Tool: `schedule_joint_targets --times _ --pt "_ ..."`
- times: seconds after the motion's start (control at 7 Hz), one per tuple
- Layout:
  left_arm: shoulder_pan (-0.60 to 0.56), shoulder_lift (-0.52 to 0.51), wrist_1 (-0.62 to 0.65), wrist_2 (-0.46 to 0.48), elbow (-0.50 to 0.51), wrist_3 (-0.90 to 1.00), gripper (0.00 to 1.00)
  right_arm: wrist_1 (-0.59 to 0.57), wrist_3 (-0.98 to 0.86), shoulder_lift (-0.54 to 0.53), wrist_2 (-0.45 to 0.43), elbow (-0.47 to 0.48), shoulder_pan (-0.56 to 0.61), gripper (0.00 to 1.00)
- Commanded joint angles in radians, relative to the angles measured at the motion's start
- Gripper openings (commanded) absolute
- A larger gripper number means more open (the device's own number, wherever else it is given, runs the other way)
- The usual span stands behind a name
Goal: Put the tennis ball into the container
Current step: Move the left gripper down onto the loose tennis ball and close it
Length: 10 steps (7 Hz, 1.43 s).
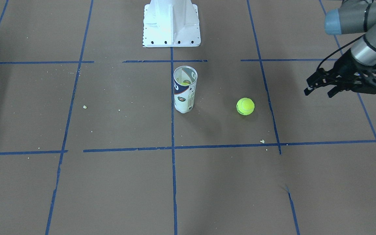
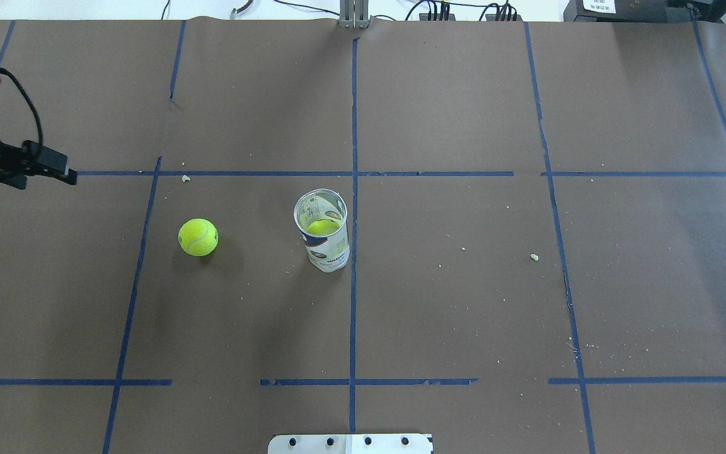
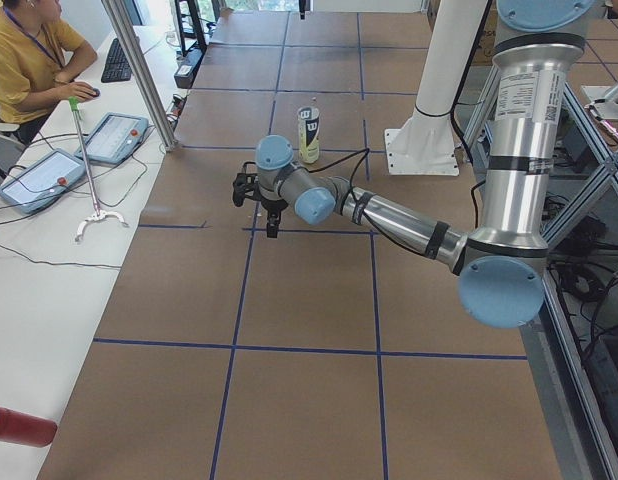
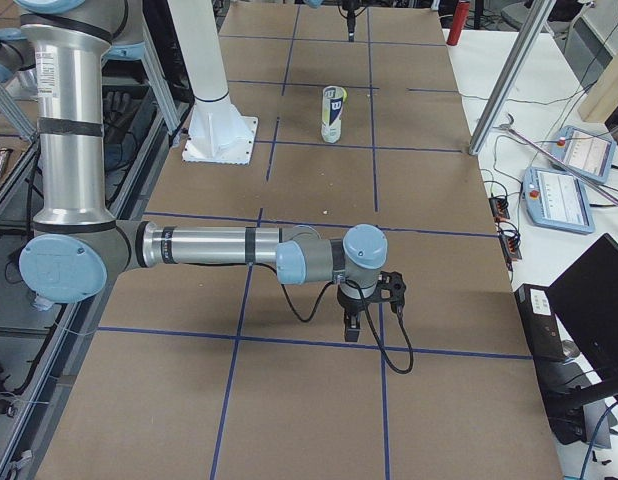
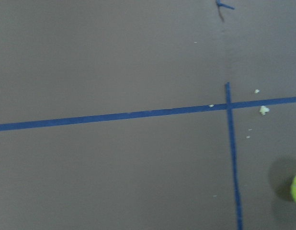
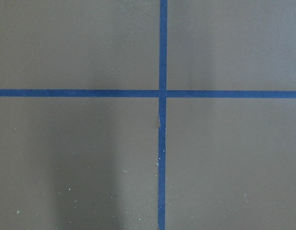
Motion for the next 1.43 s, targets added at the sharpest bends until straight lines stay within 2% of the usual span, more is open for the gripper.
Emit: schedule_joint_targets --times 0.0,0.14,0.29,0.57,1.29 --pt "0.196 -0.064 0.009 0.174 -0.004 -0.221 1.0 0.0 0.0 0.0 0.0 0.0 0.0 1.0" --pt "0.243 -0.139 0.09 0.225 0.034 -0.246 1.0 0.0 0.0 0.0 0.0 0.0 0.0 1.0" --pt "0.254 -0.258 0.183 0.251 0.1 -0.251 1.0 0.0 0.0 0.0 0.0 0.0 0.0 1.0" --pt "0.289 -0.273 0.19 0.285 0.112 -0.256 1.0 0.0 0.0 -0.001 0.0 0.0 0.0 1.0" --pt "0.343 -0.292 0.181 0.284 0.168 -0.283 1.0 0.0 0.0 0.0 0.0 0.0 0.0 1.0"
